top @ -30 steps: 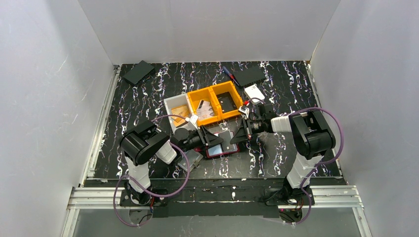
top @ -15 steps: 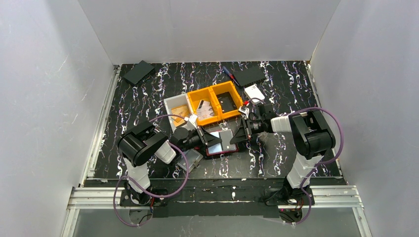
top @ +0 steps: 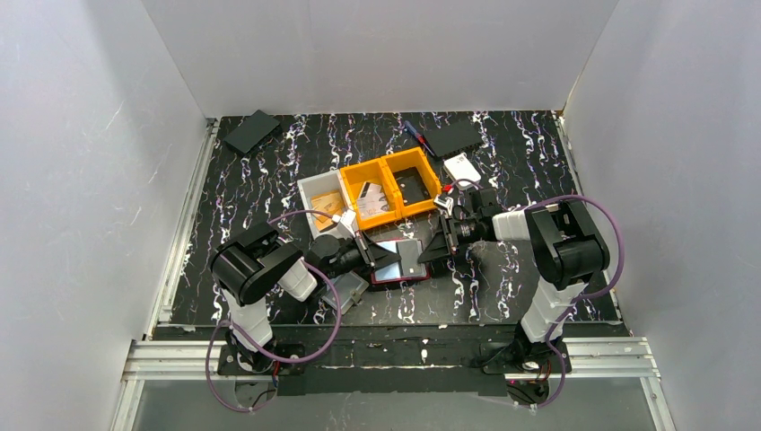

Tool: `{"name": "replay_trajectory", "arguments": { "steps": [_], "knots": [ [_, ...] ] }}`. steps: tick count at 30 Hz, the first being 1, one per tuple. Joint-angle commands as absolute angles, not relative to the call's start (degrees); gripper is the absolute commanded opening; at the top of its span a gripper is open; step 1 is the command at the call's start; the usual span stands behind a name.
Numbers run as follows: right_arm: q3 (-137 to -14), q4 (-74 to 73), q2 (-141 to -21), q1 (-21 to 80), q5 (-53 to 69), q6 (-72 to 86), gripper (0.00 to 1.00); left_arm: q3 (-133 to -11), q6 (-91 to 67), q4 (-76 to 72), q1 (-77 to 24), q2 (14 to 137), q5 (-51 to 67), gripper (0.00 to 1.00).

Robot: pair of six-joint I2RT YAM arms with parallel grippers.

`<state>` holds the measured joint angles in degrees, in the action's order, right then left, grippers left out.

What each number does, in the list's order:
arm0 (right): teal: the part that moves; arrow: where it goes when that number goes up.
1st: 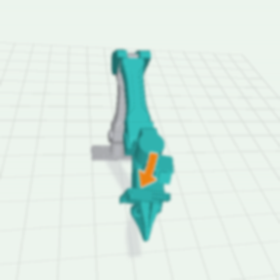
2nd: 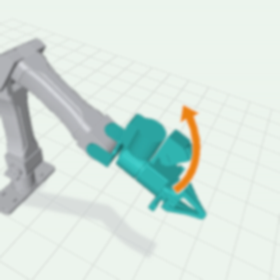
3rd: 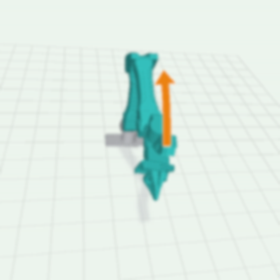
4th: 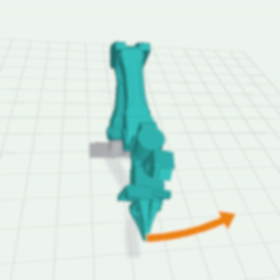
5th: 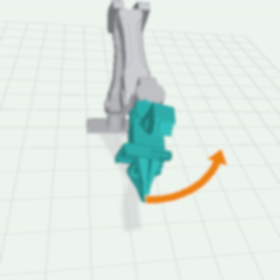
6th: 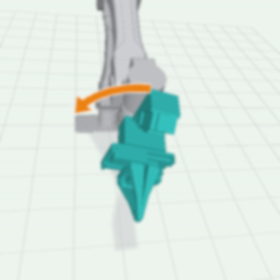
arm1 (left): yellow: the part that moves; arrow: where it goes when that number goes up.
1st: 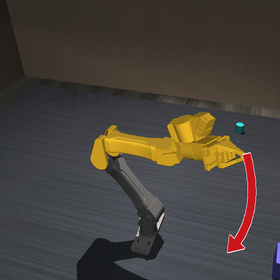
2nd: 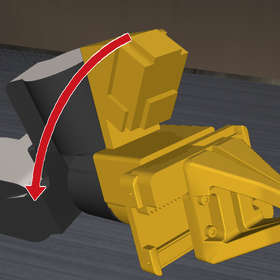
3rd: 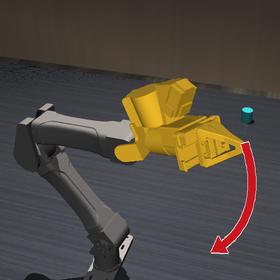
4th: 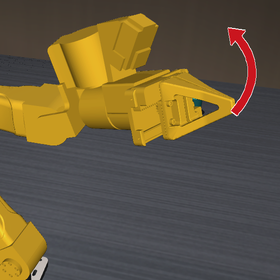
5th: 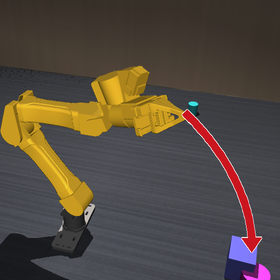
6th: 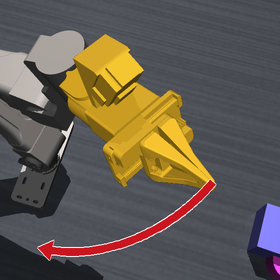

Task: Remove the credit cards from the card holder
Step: Remove the credit card from the card holder.

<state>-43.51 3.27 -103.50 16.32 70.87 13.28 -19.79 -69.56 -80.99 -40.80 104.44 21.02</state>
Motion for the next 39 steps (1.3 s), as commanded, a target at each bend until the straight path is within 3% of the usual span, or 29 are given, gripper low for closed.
{"name": "replay_trajectory", "arguments": {
  "steps": [1,9,14,18,23,26,34,39],
  "knots": [
    [-45.18,3.32,-103.75,15.91,71.52,12.31,0.28,-19.78,-68.82,-83.56,-41.04,104.05,22.75,0.00],
    [-45.09,4.16,-103.80,15.91,73.32,12.82,0.16,-21.61,-69.22,-83.58,-41.02,103.82,26.76,0.00],
    [-44.84,4.83,-103.37,15.91,73.47,13.36,0.03,-22.12,-69.81,-84.07,-41.02,103.59,27.91,0.00],
    [-44.74,5.00,-102.93,15.91,73.29,13.36,0.01,-22.77,-70.42,-84.29,-41.04,102.55,28.96,0.00],
    [-44.65,5.18,-102.71,15.91,74.08,13.51,0.01,-23.33,-71.25,-84.20,-41.04,102.71,29.07,0.33],
    [-44.62,5.44,-102.66,15.91,74.38,13.70,0.01,-23.62,-71.41,-84.13,-41.00,103.29,29.21,0.37],
    [-44.48,6.02,-102.52,16.25,75.15,14.14,0.01,-26.02,-73.29,-83.98,-41.63,106.87,29.69,0.01],
    [-44.88,5.96,-102.83,16.14,74.81,14.42,0.01,-25.12,-72.41,-84.23,-41.73,105.15,29.41,0.00]
  ]
}}
